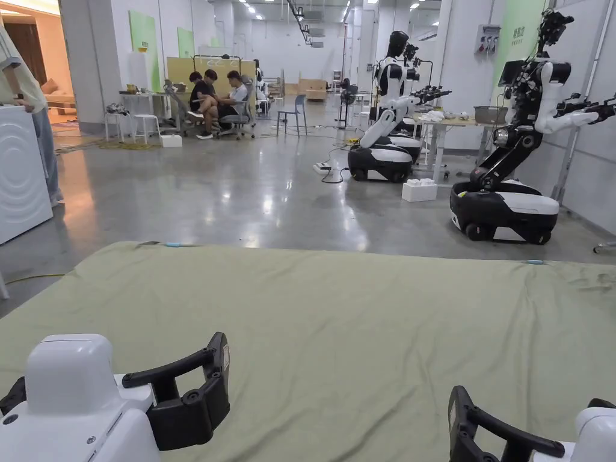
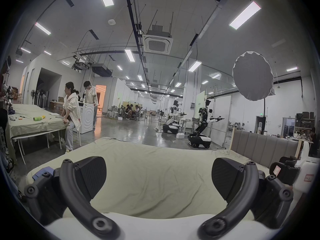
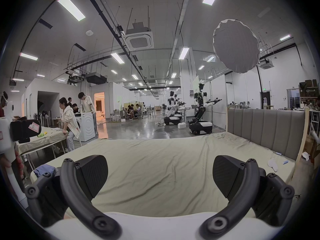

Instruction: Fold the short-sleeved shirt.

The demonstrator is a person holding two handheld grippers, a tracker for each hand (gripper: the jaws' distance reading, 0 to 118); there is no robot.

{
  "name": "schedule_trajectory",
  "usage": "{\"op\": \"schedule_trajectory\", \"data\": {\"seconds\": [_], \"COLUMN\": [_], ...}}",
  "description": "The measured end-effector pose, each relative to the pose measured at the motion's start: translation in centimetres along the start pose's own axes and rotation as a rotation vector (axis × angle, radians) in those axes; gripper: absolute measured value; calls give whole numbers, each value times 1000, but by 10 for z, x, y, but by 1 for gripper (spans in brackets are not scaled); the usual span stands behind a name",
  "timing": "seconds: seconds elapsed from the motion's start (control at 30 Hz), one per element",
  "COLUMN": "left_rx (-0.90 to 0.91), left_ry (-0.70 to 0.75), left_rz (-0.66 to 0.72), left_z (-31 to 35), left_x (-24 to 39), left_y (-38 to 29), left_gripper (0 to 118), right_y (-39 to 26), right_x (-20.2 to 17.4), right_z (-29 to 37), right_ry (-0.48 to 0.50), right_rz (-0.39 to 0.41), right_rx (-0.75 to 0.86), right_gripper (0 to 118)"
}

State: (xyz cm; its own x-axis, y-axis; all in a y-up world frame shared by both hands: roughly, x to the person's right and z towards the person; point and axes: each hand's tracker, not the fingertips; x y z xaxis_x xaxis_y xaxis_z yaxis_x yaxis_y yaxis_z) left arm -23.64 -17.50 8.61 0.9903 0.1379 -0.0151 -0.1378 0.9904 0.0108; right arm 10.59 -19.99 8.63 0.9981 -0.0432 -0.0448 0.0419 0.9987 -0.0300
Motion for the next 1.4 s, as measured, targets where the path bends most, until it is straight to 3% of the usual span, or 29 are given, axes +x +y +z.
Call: {"op": "schedule_trajectory", "data": {"seconds": [0.97,1.17,1.27,1.4], "left_rx": [-5,-63,-95,-75], "left_ry": [-5,-68,4,-147], "left_rz": [-55,22,-26,-23], "left_z": [-1,-10,-11,-1], "left_x": [7,6,22,27], "left_y": [-1,-4,-4,-1], "left_gripper": [118,118,118,118], "right_y": [5,5,6,8], "right_x": [-3,-3,-3,-4], "right_z": [-2,-4,-5,-4], "right_ry": [0,-5,-9,-11], "right_rz": [27,29,28,27], "right_rx": [7,-5,-7,-7], "right_gripper": [118,118,118,118]}}
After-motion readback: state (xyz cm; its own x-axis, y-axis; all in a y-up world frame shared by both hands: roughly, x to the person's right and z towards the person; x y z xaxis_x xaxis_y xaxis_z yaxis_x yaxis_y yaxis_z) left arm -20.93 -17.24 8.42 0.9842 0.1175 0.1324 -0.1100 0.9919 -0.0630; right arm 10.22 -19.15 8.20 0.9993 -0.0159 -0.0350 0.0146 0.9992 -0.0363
